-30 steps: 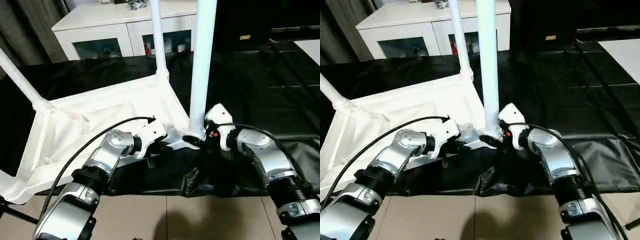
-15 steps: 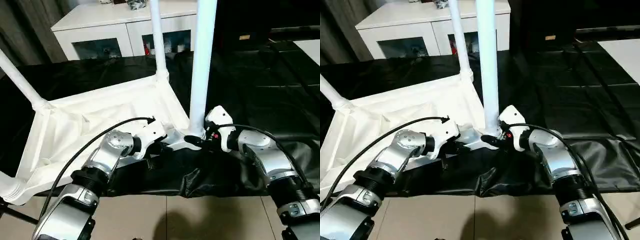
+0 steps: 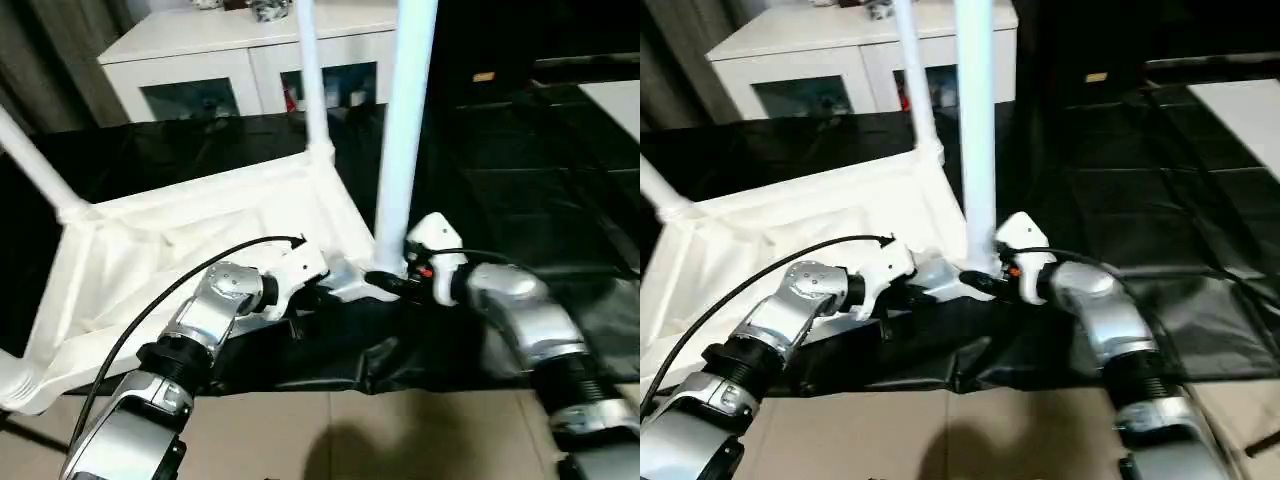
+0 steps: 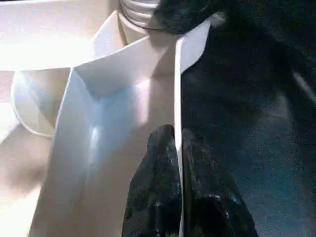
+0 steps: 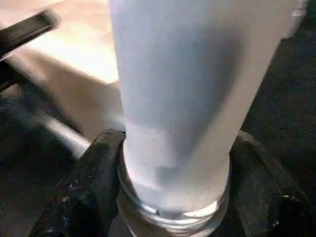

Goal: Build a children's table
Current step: Rotate leg to tighten

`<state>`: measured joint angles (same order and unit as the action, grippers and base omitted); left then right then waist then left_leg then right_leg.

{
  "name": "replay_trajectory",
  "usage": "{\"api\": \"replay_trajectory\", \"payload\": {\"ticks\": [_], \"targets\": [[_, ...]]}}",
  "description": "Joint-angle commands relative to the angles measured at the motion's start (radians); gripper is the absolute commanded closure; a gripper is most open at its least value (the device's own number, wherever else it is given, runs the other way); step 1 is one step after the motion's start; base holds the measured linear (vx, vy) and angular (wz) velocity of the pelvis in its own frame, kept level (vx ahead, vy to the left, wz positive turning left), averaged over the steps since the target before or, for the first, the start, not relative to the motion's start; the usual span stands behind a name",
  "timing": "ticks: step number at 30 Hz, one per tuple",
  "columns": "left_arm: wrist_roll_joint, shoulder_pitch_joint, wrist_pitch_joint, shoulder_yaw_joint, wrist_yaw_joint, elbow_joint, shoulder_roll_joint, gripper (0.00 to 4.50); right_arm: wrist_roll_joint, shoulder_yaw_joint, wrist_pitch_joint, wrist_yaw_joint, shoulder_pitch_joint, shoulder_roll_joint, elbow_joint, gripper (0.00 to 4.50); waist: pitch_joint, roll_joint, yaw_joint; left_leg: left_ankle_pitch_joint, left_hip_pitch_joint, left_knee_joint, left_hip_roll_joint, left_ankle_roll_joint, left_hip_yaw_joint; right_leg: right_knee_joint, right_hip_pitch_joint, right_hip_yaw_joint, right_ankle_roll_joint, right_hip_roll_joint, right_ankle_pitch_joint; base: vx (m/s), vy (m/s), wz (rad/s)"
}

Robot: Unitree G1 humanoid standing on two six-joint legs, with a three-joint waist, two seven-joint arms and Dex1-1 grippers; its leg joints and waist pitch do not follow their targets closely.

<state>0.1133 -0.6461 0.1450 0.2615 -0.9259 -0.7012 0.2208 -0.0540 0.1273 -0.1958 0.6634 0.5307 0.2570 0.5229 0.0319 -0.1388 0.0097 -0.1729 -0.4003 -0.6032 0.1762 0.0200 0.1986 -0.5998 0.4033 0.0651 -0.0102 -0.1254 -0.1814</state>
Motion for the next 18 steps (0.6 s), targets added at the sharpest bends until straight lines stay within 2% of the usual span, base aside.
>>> {"api": "replay_trajectory", "payload": {"ticks": [1, 2, 3, 6, 7, 8, 10, 11, 13, 14, 16, 17, 18], "targets": [[-0.006, 0.007, 0.028, -0.021, 0.049, -0.034, -0.01, 4.5, 0.016, -0.035, -0.049, -0.132, 0.013, -0.023, 0.059, 1.8, -0.062, 0.026, -0.001, -0.24, 0.018, 0.073, 0.033, -0.085, -0.026, 0.071, -0.044, -0.014, 0.227, -0.021, -0.235, 0.0, 0.0, 0.0], [-0.006, -0.023, 0.048, -0.042, 0.119, -0.07, -0.037, 4.5, 0.029, -0.054, -0.052, -0.259, 0.017, -0.082, 0.082, 1.8, -0.062, 0.026, -0.006, -0.265, 0.024, 0.075, 0.035, -0.066, -0.024, 0.074, -0.039, -0.018, 0.228, -0.02, -0.247, 0.0, 0.0, 0.0], [-0.008, -0.035, 0.057, -0.052, 0.149, -0.085, -0.049, 4.5, 0.039, -0.057, -0.048, -0.307, 0.018, -0.103, 0.091, 1.8, -0.061, 0.026, -0.006, -0.277, 0.026, 0.077, 0.034, -0.056, -0.025, 0.075, -0.039, -0.018, 0.226, -0.02, -0.256, 0.0, 0.0, 0.0], [-0.01, -0.057, 0.064, -0.067, 0.199, -0.111, -0.068, 4.5, 0.053, -0.056, -0.042, -0.367, 0.025, -0.131, 0.113, 1.81, -0.06, 0.025, -0.006, -0.309, 0.025, 0.079, 0.033, -0.048, -0.025, 0.079, -0.039, -0.018, 0.215, -0.021, -0.269, 0.0, 0.0, 0.0], [-0.012, -0.104, 0.075, -0.092, 0.304, -0.164, -0.109, 4.5, 0.065, -0.065, -0.019, -0.484, 0.054, -0.189, 0.169, 1.81, -0.058, 0.023, -0.01, -0.332, 0.025, 0.081, 0.031, -0.04, -0.024, 0.082, -0.034, -0.019, 0.21, -0.022, -0.289, 0.0, 0.0, 0.0], [-0.013, -0.119, 0.075, -0.099, 0.337, -0.183, -0.122, 4.5, 0.068, -0.068, -0.013, -0.519, 0.066, -0.205, 0.19, 1.81, -0.058, 0.02, -0.011, -0.347, 0.028, 0.083, 0.03, -0.026, -0.028, 0.084, -0.036, -0.017, 0.204, -0.022, -0.307, 0.0, 0.0, 0.0], [-0.015, -0.138, 0.071, -0.109, 0.385, -0.212, -0.141, 4.5, 0.061, -0.086, 0.01, -0.576, 0.095, -0.228, 0.239, 1.81, -0.057, 0.021, -0.013, -0.362, 0.026, 0.086, 0.03, -0.022, -0.03, 0.088, -0.037, -0.016, 0.198, -0.022, -0.307, 0.0, 0.0, 0.0], [-0.015, -0.16, 0.059, -0.116, 0.438, -0.246, -0.163, 4.5, 0.039, -0.119, 0.036, -0.643, 0.139, -0.259, 0.309, 1.81, -0.058, 0.019, -0.015, -0.371, 0.028, 0.085, 0.029, -0.02, -0.03, 0.088, -0.034, -0.016, 0.198, -0.023, -0.304, 0.0, 0.0, 0.0], [-0.015, -0.171, 0.05, -0.12, 0.458, -0.261, -0.174, 4.5, 0.033, -0.132, 0.055, -0.674, 0.159, -0.273, 0.341, 1.81, -0.059, 0.02, -0.015, -0.371, 0.025, 0.086, 0.028, -0.028, -0.03, 0.088, -0.037, -0.016, 0.2, -0.024, -0.284, 0.0, 0.0, 0.0], [-0.014, -0.184, 0.036, -0.119, 0.468, -0.276, -0.185, 4.5, 0.029, -0.147, 0.075, -0.695, 0.185, -0.293, 0.377, 1.81, -0.062, 0.024, -0.013, -0.356, 0.024, 0.084, 0.028, -0.039, -0.029, 0.087, -0.039, -0.016, 0.203, -0.026, -0.264, 0.0, 0.0, 0.0], [-0.013, -0.187, 0.032, -0.116, 0.467, -0.277, -0.187, 4.5, 0.028, -0.149, 0.08, -0.691, 0.19, -0.296, 0.382, 1.81, -0.063, 0.023, -0.012, -0.335, 0.022, 0.082, 0.028, -0.052, -0.029, 0.086, -0.041, -0.016, 0.207, -0.028, -0.241, 0.0, 0.0, 0.0], [-0.014, -0.184, 0.018, -0.112, 0.443, -0.276, -0.184, 4.5, 0.024, -0.145, 0.098, -0.647, 0.191, -0.294, 0.38, 1.81, -0.065, 0.029, -0.006, -0.294, 0.018, 0.078, 0.029, -0.078, -0.027, 0.081, -0.045, -0.016, 0.214, -0.03, -0.202, 0.0, 0.0, 0.0], [-0.013, -0.183, 0.015, -0.11, 0.437, -0.274, -0.183, 4.5, 0.022, -0.144, 0.1, -0.636, 0.19, -0.293, 0.378, 1.81, -0.065, 0.028, -0.005, -0.283, 0.018, 0.078, 0.029, -0.086, -0.026, 0.082, -0.044, -0.016, 0.216, -0.03, -0.192, 0.0, 0.0, 0.0]]}}
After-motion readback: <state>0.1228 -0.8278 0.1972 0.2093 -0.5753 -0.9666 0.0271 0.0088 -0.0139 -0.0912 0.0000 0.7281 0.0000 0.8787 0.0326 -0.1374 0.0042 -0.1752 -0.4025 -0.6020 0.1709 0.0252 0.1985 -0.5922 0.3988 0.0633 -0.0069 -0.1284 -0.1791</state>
